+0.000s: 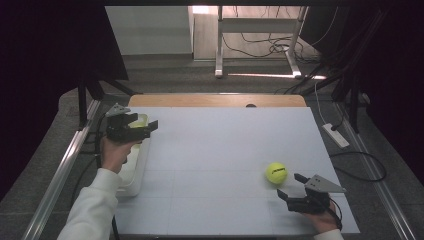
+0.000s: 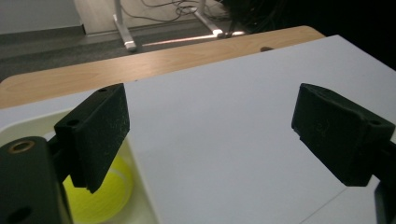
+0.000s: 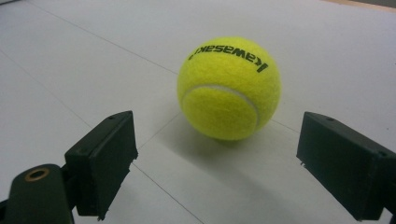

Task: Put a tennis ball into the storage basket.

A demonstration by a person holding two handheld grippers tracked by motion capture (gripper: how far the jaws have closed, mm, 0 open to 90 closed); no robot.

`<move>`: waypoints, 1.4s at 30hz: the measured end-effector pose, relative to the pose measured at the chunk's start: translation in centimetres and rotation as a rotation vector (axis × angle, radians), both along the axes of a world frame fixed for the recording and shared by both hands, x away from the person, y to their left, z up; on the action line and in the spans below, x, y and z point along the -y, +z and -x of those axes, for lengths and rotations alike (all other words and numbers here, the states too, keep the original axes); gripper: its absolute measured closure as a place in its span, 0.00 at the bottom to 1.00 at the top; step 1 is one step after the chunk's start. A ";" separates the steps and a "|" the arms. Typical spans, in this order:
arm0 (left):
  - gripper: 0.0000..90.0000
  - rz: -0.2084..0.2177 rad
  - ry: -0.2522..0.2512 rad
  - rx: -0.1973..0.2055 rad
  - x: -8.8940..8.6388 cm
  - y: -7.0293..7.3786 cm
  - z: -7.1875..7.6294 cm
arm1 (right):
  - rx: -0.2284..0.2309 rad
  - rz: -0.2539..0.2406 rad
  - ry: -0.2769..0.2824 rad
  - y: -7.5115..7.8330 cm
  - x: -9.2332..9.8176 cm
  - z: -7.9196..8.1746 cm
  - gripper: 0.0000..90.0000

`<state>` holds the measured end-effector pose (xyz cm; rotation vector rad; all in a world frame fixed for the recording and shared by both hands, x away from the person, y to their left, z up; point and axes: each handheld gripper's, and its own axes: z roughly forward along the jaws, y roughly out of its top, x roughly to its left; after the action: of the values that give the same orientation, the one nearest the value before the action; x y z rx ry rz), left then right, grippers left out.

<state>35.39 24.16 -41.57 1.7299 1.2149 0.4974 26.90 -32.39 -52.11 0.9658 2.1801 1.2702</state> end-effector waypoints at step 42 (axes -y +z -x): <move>0.15 0.033 -0.220 0.063 7.0 -0.6 2.7 | 0.006 -0.006 0.011 0.2 -0.2 -0.1 0.13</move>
<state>32.74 17.12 -42.13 1.7803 0.9696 0.3951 26.99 -32.16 -51.93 0.9520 2.1808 1.2835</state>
